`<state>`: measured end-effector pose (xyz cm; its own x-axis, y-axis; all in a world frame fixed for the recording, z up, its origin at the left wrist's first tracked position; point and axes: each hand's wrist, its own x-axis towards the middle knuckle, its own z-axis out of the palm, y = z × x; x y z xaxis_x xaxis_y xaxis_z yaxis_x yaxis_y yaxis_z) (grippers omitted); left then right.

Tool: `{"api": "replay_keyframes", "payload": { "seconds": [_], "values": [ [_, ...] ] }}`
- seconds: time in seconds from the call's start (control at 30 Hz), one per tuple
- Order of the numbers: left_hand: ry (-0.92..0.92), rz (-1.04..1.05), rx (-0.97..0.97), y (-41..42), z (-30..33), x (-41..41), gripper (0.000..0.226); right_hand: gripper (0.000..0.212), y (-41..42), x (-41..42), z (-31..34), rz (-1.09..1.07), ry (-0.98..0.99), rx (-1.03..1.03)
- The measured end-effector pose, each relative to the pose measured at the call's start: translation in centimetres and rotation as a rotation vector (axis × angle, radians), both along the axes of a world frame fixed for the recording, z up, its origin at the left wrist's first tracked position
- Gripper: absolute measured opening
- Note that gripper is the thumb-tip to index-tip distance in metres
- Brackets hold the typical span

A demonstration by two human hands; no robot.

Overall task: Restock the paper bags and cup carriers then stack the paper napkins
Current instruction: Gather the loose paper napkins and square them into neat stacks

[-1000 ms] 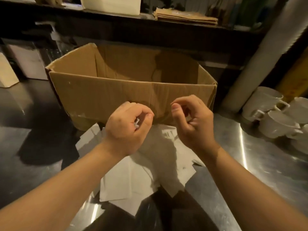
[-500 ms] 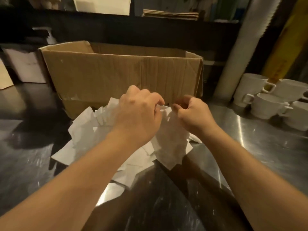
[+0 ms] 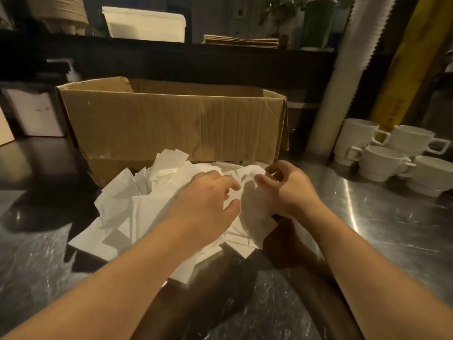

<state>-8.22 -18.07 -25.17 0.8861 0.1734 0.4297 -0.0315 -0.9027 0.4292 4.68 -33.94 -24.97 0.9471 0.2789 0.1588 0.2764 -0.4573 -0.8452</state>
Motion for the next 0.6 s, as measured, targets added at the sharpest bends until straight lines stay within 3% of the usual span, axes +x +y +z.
{"api": "replay_keyframes", "payload": {
  "seconds": [0.07,0.23,0.6],
  "values": [
    [0.011,-0.001,-0.025,-0.1,-0.27,0.19,0.03,0.023,-0.01,-0.2,0.08,0.043,-0.006,0.017],
    [0.031,0.005,-0.097,0.24,-0.6,0.3,0.025,0.059,0.27,-0.67,-0.01,0.068,0.087,-0.064],
    [-0.006,0.013,-0.157,0.27,-0.57,0.65,0.023,0.055,-0.02,-0.53,0.78,0.162,0.076,-0.167]
  ]
}}
